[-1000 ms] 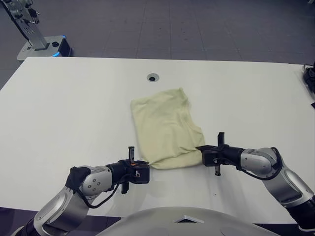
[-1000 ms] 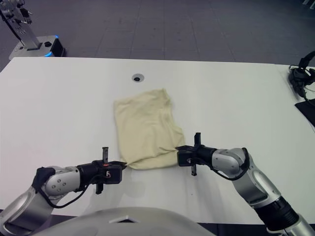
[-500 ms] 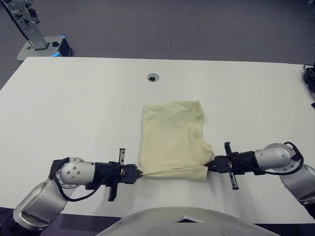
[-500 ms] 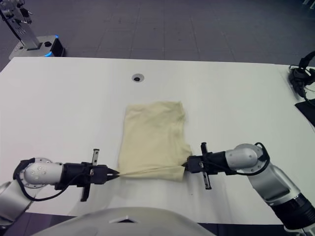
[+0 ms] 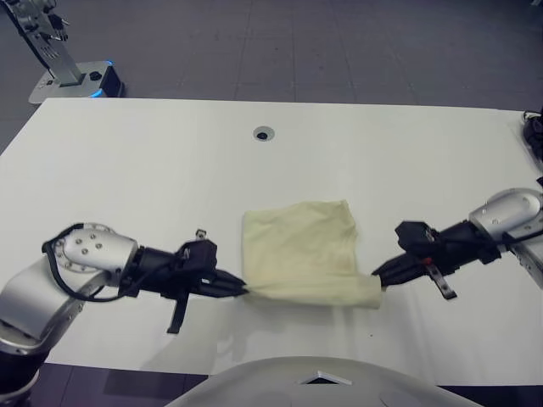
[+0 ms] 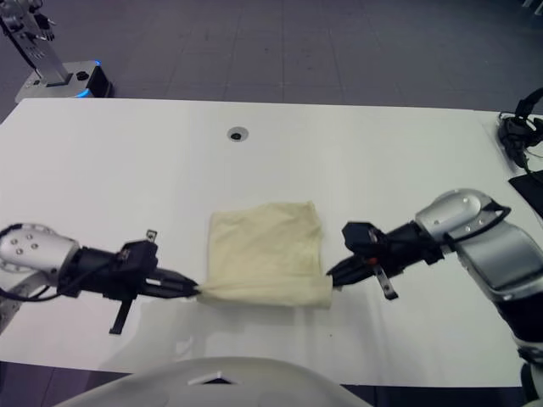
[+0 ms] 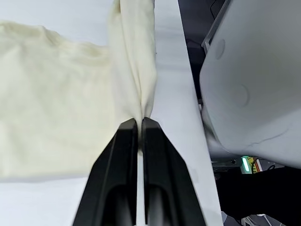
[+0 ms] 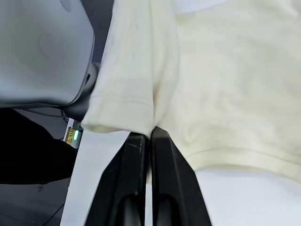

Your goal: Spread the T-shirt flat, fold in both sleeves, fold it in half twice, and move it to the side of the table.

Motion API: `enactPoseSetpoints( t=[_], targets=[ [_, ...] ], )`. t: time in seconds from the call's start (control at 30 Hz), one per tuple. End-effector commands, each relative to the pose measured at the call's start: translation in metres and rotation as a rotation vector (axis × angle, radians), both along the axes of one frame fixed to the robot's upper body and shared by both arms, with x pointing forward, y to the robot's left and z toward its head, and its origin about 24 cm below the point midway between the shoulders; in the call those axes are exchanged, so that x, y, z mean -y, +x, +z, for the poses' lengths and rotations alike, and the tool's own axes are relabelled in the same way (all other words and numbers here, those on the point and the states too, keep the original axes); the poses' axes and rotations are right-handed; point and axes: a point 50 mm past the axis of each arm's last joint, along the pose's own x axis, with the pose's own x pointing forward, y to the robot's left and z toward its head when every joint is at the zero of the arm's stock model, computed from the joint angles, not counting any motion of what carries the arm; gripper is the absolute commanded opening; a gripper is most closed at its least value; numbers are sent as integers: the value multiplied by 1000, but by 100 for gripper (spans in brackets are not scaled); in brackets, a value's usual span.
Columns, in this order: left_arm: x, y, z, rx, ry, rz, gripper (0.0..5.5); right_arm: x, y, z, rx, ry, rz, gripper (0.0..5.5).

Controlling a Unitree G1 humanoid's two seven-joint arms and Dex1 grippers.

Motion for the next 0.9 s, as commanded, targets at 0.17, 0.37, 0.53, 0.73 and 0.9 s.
enactPoseSetpoints(
  t=[0.17, 0.37, 0.53, 0.73, 0.9],
  targets=[
    [0, 58, 14, 61, -12, 31, 0, -8, 51, 9, 10, 45, -58, 1],
    [-4, 87, 17, 76, -13, 69, 0, -12, 75, 7, 11, 51, -90, 1],
    [-4, 105, 2, 59, -6, 130, 0, -12, 87, -6, -11, 38, -121, 1],
    [1, 124, -22, 43, -6, 212, 0, -10, 97, -31, -42, 14, -177, 1],
    [6, 137, -37, 66, -14, 321, 66, -10, 99, -51, -12, 31, -266, 62]
  ],
)
